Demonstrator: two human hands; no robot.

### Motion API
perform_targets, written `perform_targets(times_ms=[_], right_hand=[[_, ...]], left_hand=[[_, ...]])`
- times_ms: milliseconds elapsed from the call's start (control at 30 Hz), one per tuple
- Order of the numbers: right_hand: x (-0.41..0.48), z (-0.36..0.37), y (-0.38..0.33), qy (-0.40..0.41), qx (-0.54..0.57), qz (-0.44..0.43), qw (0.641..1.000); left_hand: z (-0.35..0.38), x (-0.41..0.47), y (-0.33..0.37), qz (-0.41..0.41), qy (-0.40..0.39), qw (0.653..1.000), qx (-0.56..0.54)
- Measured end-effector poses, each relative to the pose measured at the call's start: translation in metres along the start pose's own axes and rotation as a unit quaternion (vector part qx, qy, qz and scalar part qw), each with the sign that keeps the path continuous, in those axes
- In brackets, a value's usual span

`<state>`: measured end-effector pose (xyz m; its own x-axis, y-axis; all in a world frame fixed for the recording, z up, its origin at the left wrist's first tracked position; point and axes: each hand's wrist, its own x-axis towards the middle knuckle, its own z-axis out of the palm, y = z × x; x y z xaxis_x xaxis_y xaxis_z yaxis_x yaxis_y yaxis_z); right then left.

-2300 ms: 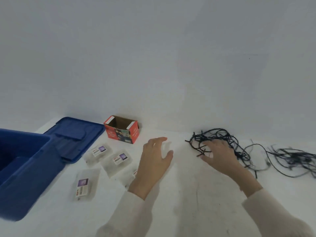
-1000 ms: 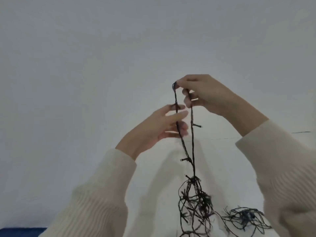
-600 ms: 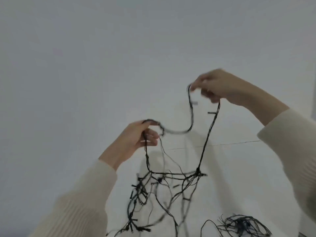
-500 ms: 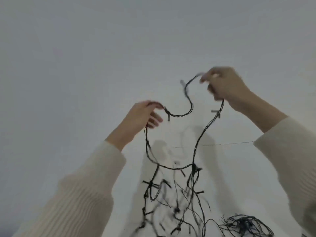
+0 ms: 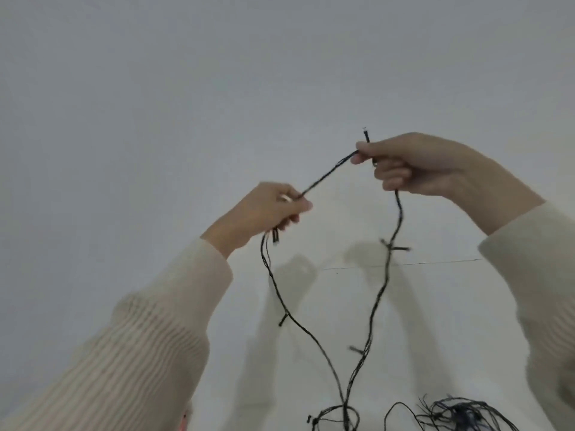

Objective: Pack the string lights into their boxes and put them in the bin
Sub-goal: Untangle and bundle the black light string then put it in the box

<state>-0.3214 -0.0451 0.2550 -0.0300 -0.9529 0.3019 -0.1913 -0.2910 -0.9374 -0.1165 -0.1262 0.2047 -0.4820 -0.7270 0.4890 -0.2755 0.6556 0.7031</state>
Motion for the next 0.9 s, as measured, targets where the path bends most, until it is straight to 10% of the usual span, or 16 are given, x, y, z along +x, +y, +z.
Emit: perform_targets(times_ms=[233, 333, 433, 567, 700, 800, 900], right_hand=[[0.014, -0.038, 0.007, 0.216, 0.278, -0.149, 0.924], [0.009, -0.042, 0.016, 0.229, -0.111, -0.134, 0.958], [-0.004, -0.021, 0.018, 0.017, -0.516, 0.018, 0.856], [-0.006, 0.019, 0.010, -0.117, -0.259, -0.037, 0.958], [0.000, 0.013, 0.003, -0.036, -0.051, -0.041, 0.997], [0.002, -0.012, -0.013, 0.076, 0.190, -0.116, 0.972], [0.003, -0.030, -0.014, 0.160, 0.267, -0.160, 0.937]], left_hand=[[0.013, -0.033, -0.067, -0.106, -0.223, 0.967, 0.067], [0.004, -0.026, -0.058, -0.089, -0.073, 0.991, -0.067], [-0.002, -0.008, -0.009, 0.005, -0.011, 0.995, -0.101], [0.008, 0.007, 0.050, 0.113, -0.030, 0.993, 0.011], [-0.001, 0.016, 0.034, 0.136, 0.068, 0.988, 0.039], [0.023, -0.011, -0.030, 0.058, -0.163, 0.981, 0.085], [0.041, -0.041, -0.087, -0.092, -0.371, 0.899, 0.214]])
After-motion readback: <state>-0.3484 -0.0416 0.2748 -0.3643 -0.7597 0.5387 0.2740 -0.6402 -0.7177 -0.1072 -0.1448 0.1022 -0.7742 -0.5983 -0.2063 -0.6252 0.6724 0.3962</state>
